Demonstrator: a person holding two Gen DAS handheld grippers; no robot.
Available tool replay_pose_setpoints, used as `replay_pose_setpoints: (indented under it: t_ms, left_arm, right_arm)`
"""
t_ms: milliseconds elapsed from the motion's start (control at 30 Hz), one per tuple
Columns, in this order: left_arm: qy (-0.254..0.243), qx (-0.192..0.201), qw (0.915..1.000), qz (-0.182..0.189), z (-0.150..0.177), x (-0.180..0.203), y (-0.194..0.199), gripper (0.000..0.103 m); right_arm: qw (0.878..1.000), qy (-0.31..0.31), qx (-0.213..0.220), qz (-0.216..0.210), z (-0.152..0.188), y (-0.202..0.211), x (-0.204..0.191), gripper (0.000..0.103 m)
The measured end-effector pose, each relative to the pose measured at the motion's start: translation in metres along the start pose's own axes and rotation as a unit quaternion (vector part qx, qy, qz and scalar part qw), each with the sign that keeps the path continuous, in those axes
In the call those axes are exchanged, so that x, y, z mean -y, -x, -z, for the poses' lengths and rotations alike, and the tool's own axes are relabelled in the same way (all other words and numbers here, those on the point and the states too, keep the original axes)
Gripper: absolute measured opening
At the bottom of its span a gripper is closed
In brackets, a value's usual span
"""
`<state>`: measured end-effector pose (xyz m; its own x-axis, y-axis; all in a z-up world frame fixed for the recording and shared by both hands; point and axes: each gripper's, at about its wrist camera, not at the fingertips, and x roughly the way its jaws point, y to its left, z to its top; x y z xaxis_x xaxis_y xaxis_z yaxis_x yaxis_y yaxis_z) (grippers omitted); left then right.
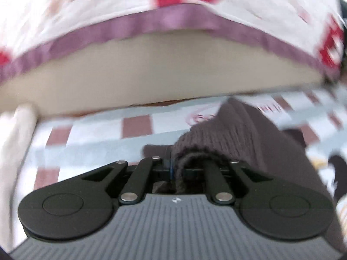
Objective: Fold clothes
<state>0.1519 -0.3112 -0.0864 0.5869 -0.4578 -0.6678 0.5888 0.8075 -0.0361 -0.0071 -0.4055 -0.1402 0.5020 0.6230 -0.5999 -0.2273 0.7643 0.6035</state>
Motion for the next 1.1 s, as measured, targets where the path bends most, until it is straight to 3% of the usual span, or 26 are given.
replay_pose_setpoints:
  t_ms: [33,100,167,267,333,400,433,500,533,567,700,833,933,1033,1100]
  left_arm:
    - [0.014,-0.021,0.9997,-0.006,0.003,-0.008,-0.01,0.007]
    - [0.003,-0.083,0.9964,-0.017,0.017,-0.014,-0.042,0.014]
    - [-0.039,-0.065,0.9967,-0.028,0.028,-0.005,-0.049,0.017]
    - [-0.054,-0.041,0.9973,-0.03,0.022,-0.002,-0.041,0.026]
    - [-0.029,-0.025,0.9991,-0.02,0.012,-0.01,-0.035,0.027]
    - [0.031,-0.001,0.9995,-0.007,0.0,-0.03,-0.029,0.045]
    - [0.068,-0.001,0.9976,0.008,-0.003,-0.041,-0.03,0.048]
    - [0.149,-0.015,0.9876,0.046,-0.005,-0.064,-0.037,0.068]
    - [0.18,-0.028,0.9819,0.054,-0.005,-0.073,-0.042,0.068]
    - [0.183,-0.041,0.9813,0.042,-0.003,-0.076,-0.045,0.068]
    - [0.138,-0.06,0.9884,-0.024,0.003,-0.072,-0.045,0.068]
    - [0.145,-0.078,0.9863,0.007,0.015,-0.066,-0.021,0.068]
    - [0.153,-0.082,0.9842,0.034,0.035,-0.062,0.01,0.068]
    - [0.127,-0.11,0.9856,0.021,0.056,-0.045,0.034,0.069]
    - [0.109,-0.138,0.9843,-0.008,0.061,-0.042,0.032,0.069]
  right_arm:
    - [1.0,0.004,0.003,-0.011,0.0,0.001,-0.001,0.016]
    - [0.999,0.027,-0.016,0.016,-0.001,-0.008,-0.007,0.016]
    - [0.996,0.051,-0.041,0.063,0.002,-0.021,-0.013,0.015]
    - [0.995,0.058,-0.037,0.072,0.001,-0.019,-0.016,0.016]
    - [0.995,0.055,-0.034,0.076,0.0,-0.015,-0.015,0.016]
    - [0.995,0.05,-0.034,0.078,0.004,-0.019,-0.014,0.016]
    - [0.995,0.05,-0.033,0.08,0.006,-0.024,-0.014,0.016]
    - [0.995,0.05,-0.034,0.081,0.008,-0.026,-0.013,0.017]
    - [0.995,0.051,-0.034,0.082,0.011,-0.031,-0.019,0.017]
    - [0.995,0.052,-0.034,0.082,0.016,-0.039,-0.028,0.017]
    - [0.996,0.052,-0.03,0.07,0.018,-0.042,-0.043,0.018]
    - [0.997,0.051,-0.024,0.051,0.013,-0.031,-0.049,0.028]
    - [0.998,0.047,-0.016,0.025,0.009,-0.02,-0.052,0.028]
    - [0.998,0.062,0.018,-0.023,0.009,0.011,-0.063,0.028]
    - [0.997,0.073,0.033,-0.005,0.011,0.032,-0.071,0.031]
